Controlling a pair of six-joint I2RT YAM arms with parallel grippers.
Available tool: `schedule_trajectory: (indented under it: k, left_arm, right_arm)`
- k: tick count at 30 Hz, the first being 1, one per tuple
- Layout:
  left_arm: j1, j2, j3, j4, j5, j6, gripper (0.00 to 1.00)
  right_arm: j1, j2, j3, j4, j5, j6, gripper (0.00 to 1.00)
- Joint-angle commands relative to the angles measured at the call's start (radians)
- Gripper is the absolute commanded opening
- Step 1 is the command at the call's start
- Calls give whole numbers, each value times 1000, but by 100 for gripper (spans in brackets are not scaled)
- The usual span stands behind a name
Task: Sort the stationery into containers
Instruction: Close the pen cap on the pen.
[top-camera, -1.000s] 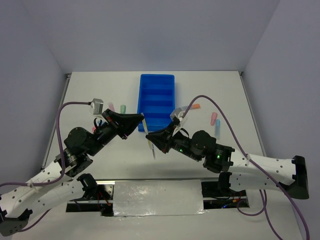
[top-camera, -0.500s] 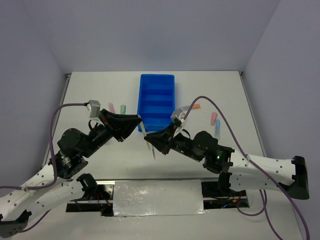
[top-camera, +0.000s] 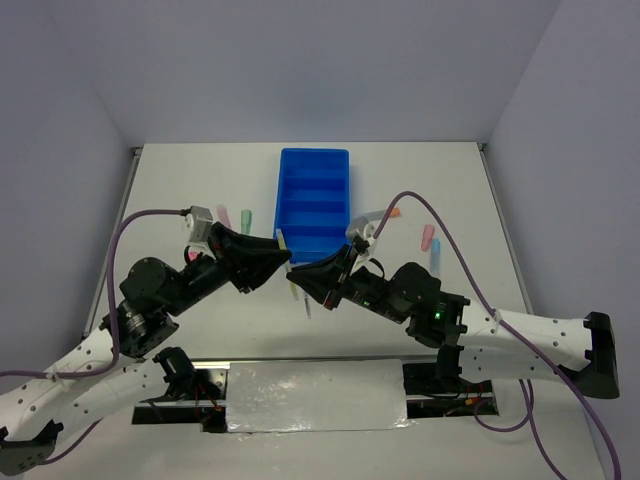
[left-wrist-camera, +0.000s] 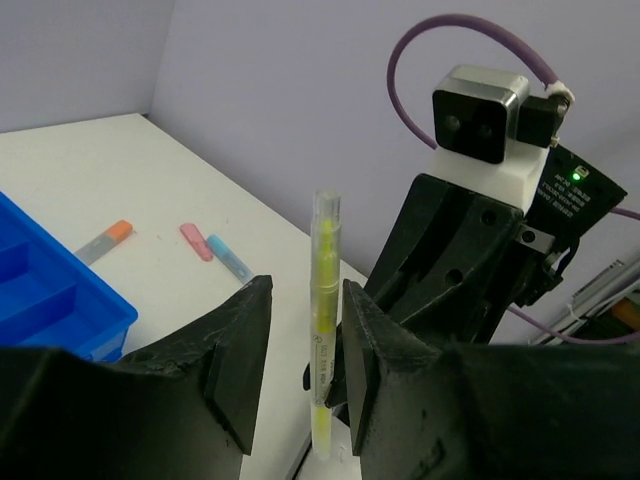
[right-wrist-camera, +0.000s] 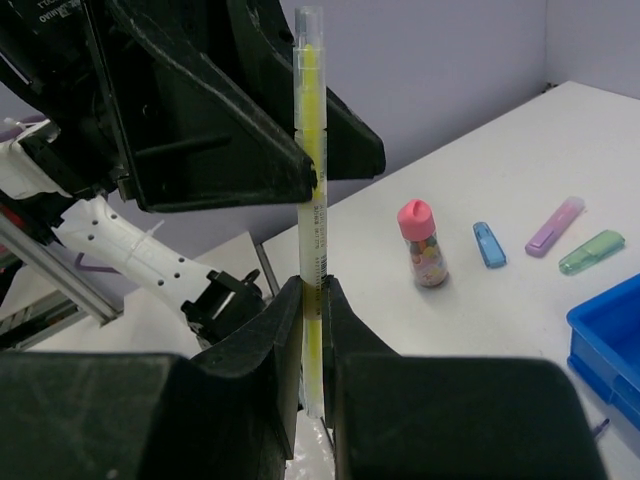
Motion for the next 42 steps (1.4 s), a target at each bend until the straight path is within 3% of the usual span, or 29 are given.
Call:
schedule_trajectory:
  k: [1, 4, 5, 6, 9, 11, 12, 15, 18, 20, 24, 25, 26, 28, 29, 31, 33, 36, 42]
  left_arm:
    - [-5, 21, 1, 70, 79, 35, 46]
    - [-3, 39, 10, 69, 111, 40, 40]
    - [-5, 41, 10, 67, 113, 41, 32]
    - [-5, 44, 8, 66, 116, 43, 16]
    - [-3, 41, 11, 69, 143, 53, 0]
    - [-3, 39, 15, 79, 171, 67, 0]
    - [-3, 38, 13, 84, 188, 75, 0]
    - [-3, 36, 7, 122, 286, 101, 0]
    - [-3, 39, 7, 148, 367, 112, 0]
    - [-5, 42, 5, 162, 390, 109, 0]
    - [-5, 50, 8, 156, 401, 115, 0]
    - [-3, 51, 13, 153, 399, 116, 0]
    - [-5, 54, 18, 144, 390, 124, 2]
    - [-5, 62, 28, 116, 378, 139, 21]
    - [-3, 65, 30, 99, 344, 141, 49]
    - [-5, 68, 44, 87, 317, 147, 79]
    - [-5, 73, 67, 61, 274, 158, 86]
    - [-5, 71, 96, 33, 196, 176, 89]
    - [-5, 58, 133, 29, 97, 187, 81]
  right_arm:
    - [9, -5, 27, 69, -12, 3, 0]
    - [9, -8, 30, 68, -11, 1, 0]
    - [9, -9, 34, 63, -12, 1, 0]
    - [11, -9, 36, 63, -17, 1, 0]
    - [9, -6, 34, 57, -40, -3, 0]
    - [11, -5, 34, 51, -79, -14, 3]
    - [9, -2, 36, 45, -93, -25, 17]
    - [9, 6, 42, 31, -142, -40, 40]
    - [9, 15, 60, 12, -179, -43, 43]
    - [11, 20, 67, 15, -192, -43, 42]
    - [9, 25, 71, 17, -193, -42, 2]
    - [9, 22, 71, 15, -193, -40, 0]
    - [9, 20, 71, 15, -195, -37, 0]
    - [9, 18, 67, 19, -198, -34, 0]
    - [9, 17, 64, 20, -195, -32, 0]
    - [9, 15, 53, 20, -184, -32, 0]
    - [9, 14, 48, 6, -166, -34, 0]
    - [9, 15, 44, -3, -164, -35, 0]
    - [8, 17, 51, -26, -153, -34, 0]
